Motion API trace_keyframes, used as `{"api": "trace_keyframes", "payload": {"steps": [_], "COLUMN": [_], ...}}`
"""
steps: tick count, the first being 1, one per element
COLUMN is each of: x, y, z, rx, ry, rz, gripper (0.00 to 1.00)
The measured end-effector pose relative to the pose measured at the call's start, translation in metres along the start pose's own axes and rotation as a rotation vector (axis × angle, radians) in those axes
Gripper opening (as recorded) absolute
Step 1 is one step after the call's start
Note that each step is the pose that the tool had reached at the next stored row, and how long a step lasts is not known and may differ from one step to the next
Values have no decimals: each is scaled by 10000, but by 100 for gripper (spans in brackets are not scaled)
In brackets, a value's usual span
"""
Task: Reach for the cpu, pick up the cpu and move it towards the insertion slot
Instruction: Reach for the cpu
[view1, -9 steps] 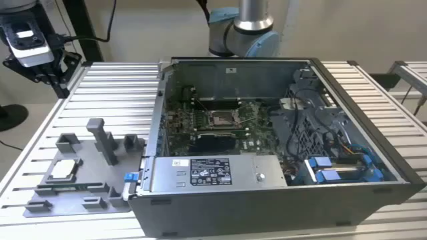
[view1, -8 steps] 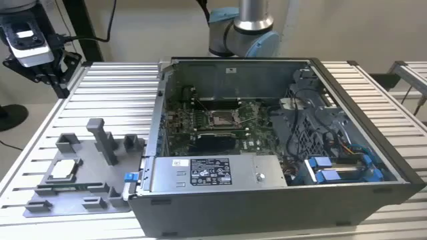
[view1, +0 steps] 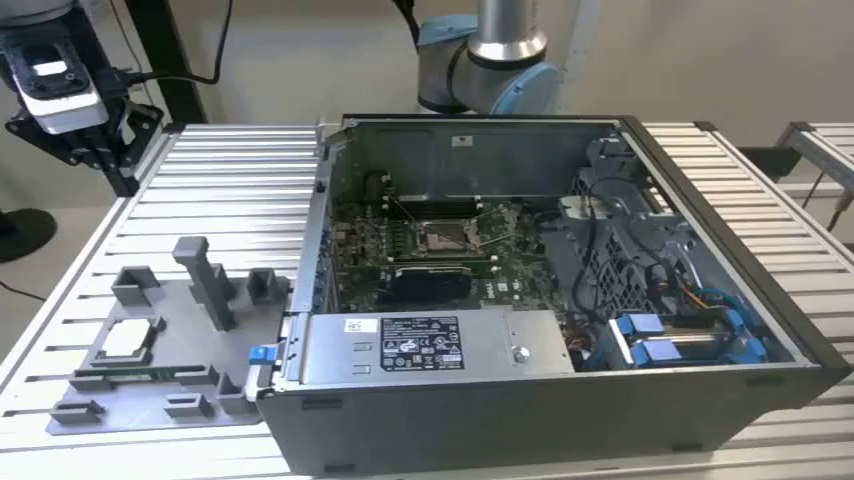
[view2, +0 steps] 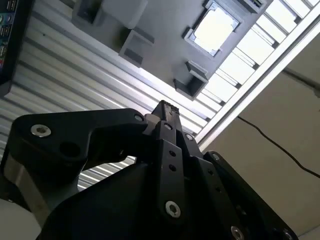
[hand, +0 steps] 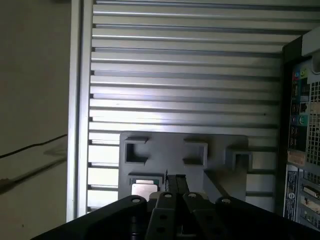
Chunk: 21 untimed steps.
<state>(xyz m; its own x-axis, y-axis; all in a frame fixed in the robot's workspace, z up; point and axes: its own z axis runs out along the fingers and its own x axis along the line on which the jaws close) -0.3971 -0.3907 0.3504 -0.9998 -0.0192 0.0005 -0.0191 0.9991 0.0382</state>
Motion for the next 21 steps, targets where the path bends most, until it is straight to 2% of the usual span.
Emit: {"api": "trace_keyframes", "payload": {"steps": [5,9,13,21], "x": [5,55,120,183], "y": [-3,-39,-93,-253], "z": [-1,-2,-3,-4], "rx": [1,0,0,0], "ry": [1,0,-1,-2], "rz": [0,2,0,20], "gripper": [0,0,0,0]}}
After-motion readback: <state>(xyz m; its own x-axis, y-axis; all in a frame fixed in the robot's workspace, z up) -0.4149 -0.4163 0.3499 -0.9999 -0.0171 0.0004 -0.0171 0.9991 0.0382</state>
